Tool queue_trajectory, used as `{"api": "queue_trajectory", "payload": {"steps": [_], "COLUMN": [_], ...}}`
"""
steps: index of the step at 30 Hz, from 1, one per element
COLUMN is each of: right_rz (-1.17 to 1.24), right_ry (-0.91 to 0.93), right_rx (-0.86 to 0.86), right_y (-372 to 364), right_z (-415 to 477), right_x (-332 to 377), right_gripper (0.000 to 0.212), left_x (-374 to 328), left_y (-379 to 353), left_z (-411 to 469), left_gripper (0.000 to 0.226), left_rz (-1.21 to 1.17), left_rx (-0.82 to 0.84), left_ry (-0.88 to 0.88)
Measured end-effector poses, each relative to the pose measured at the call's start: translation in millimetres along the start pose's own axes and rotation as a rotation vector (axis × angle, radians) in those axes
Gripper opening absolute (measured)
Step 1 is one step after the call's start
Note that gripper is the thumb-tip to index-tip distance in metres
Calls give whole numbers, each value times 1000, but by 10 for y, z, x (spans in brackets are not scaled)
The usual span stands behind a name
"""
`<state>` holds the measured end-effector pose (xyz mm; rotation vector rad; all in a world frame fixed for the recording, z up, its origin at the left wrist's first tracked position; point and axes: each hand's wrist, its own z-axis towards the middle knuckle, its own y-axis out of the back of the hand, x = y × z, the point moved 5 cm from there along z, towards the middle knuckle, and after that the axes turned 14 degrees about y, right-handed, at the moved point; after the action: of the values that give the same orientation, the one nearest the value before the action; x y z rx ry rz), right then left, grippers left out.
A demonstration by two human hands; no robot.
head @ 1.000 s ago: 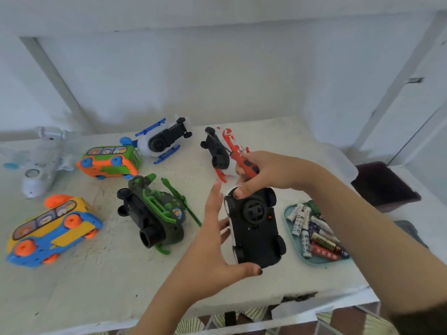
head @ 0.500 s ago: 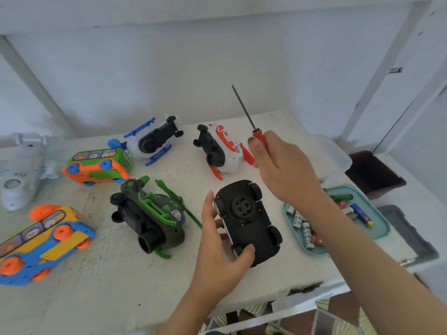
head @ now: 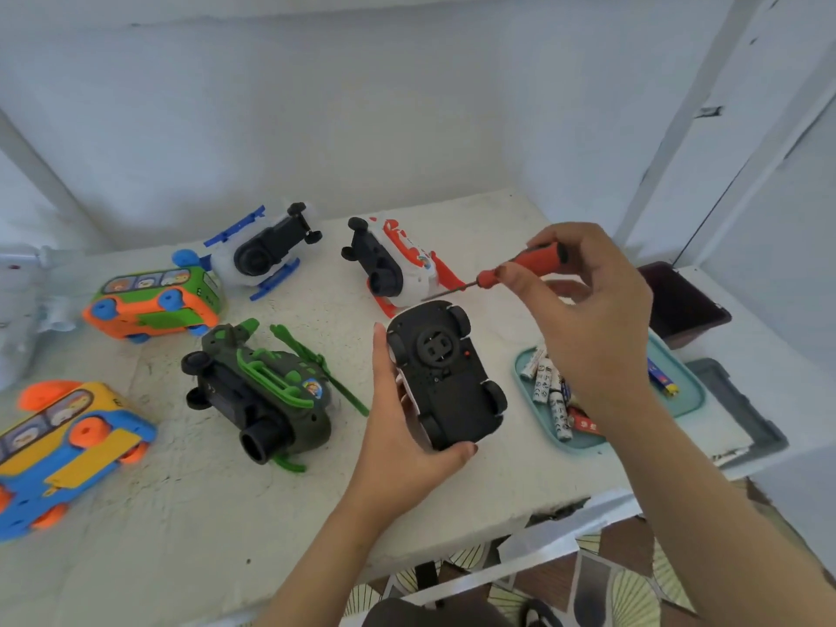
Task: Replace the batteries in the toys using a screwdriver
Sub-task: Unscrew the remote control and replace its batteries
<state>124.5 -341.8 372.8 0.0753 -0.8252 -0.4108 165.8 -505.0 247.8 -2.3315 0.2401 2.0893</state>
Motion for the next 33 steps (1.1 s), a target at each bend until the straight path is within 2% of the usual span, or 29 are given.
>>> {"api": "queue_trajectory", "payload": {"steps": [3,6,12,17,22,33], "right_rz": [132,175,50,13,15,1], "right_ry": [-16,20,197,274,296,302], "right_rx": [-45,-5,164,150,176,148], "right_y": [51,62,-7,-15,-19,-33], "right_z": [-39,-102,-303,-378,-396,-413], "right_x": [25,101,157,176,176,162], "right_gripper": [22,27,31,26,21,27], "left_x": [-53,-63,2,-14,-52,-48], "left_y": [23,38,69,59,11,50], "left_z": [63,124,130,114,82,91], "left_gripper": [124,124,134,138,132,135], "left_rz": [9,28,44,44,28,43], "left_rx": [6,-11,-70,-89,-111,-80], "left_ry": [-14,-20,-15,-34,-60,-50]}}
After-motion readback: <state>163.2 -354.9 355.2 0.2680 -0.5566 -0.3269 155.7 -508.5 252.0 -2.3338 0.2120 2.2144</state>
